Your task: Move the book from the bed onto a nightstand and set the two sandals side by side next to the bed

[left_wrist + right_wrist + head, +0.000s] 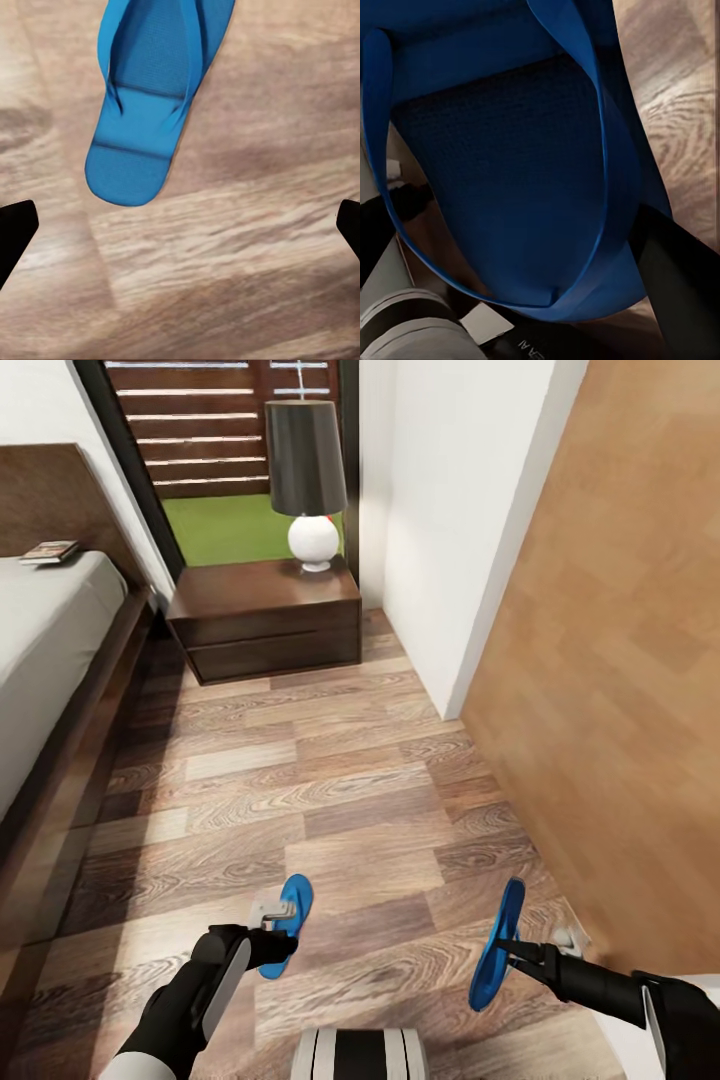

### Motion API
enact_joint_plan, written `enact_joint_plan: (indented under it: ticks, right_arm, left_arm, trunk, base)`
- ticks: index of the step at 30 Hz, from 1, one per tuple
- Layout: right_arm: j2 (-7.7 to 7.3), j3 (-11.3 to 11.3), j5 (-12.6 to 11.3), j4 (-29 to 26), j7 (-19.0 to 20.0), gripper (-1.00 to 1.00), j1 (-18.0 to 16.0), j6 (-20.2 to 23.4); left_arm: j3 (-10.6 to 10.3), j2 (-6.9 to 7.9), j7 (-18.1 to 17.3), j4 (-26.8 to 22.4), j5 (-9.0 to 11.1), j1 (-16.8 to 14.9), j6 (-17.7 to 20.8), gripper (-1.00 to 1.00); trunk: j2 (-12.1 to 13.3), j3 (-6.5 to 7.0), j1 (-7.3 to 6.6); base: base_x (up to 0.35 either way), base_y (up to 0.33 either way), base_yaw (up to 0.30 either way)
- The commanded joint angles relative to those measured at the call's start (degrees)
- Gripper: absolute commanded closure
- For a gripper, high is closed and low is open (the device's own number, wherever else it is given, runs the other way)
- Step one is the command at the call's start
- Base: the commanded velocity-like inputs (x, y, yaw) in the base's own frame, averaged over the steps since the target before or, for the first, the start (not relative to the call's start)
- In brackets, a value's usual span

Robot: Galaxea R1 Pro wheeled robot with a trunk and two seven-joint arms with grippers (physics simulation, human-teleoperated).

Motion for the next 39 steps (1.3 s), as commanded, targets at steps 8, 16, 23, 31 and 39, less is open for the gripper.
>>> enact_joint_plan:
  ticks: [8, 16, 23, 31, 39]
  right_arm:
    - [0.34, 3.6, 0.8, 0.0, 0.3, 1.00, 0.0, 0.5]
    - [0.16, 4.0, 0.8, 0.0, 0.3, 1.00, -0.1, 0.5]
    - [0.11, 4.0, 0.7, 0.0, 0.3, 1.00, 0.0, 0.6]
    - [0.10, 4.0, 0.6, 0.0, 0.3, 1.00, -0.1, 0.6]
    - [0.11, 4.0, 0.7, 0.0, 0.3, 1.00, 0.0, 0.6]
  left_arm:
    - [0.0, 0.11, 0.4, 0.0, 0.3, 0.0, 0.1, -1.00]
    - [0.0, 0.16, 0.4, 0.0, 0.3, 0.0, 0.1, -1.00]
    - [0.0, 0.16, 0.5, -0.1, 0.3, 0.0, 0.1, -1.00]
    - [0.0, 0.16, 0.4, -0.1, 0.3, 0.0, 0.1, -1.00]
    - [0.1, 0.23, 0.4, 0.0, 0.3, 0.0, 0.1, -1.00]
  trunk:
    - [-0.1, -1.82, 0.19]
    - [-0.2, -3.59, 0.40]
    - [-0.3, -5.14, 0.58]
    - [-0.4, -6.47, 0.73]
    - [-0.4, -6.47, 0.73]
  base:
    - [0.000, 0.000, 0.000]
    - [0.000, 0.000, 0.000]
    - [0.000, 0.000, 0.000]
    - [0.000, 0.000, 0.000]
    - [0.000, 0.000, 0.000]
